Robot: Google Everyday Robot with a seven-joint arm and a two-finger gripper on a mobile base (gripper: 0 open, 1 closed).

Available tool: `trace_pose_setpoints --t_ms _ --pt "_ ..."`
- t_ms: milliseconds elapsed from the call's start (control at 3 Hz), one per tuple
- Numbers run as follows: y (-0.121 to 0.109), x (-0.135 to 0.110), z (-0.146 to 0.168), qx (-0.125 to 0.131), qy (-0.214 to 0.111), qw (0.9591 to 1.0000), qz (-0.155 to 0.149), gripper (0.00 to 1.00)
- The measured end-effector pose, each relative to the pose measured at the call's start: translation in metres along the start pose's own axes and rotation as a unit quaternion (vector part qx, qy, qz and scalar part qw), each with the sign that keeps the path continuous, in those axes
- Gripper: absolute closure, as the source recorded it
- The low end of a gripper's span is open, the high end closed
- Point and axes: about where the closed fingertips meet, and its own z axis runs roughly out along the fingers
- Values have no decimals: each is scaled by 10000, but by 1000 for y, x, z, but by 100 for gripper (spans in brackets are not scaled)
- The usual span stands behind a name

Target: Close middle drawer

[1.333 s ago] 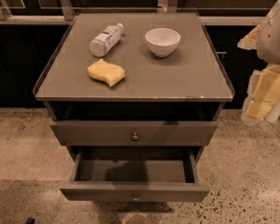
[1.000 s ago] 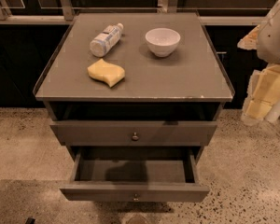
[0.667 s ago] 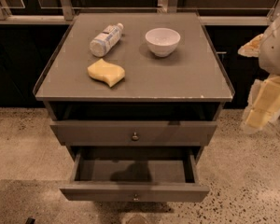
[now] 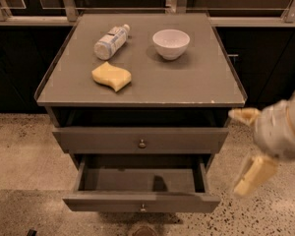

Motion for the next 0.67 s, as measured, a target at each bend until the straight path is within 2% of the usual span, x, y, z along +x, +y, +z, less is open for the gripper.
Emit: trace_pose_setpoints --t_ms 333,667 --pt "30 66 89 -308 -591 9937 899 0" --pt "27 86 122 -306 -681 9906 1144 0"
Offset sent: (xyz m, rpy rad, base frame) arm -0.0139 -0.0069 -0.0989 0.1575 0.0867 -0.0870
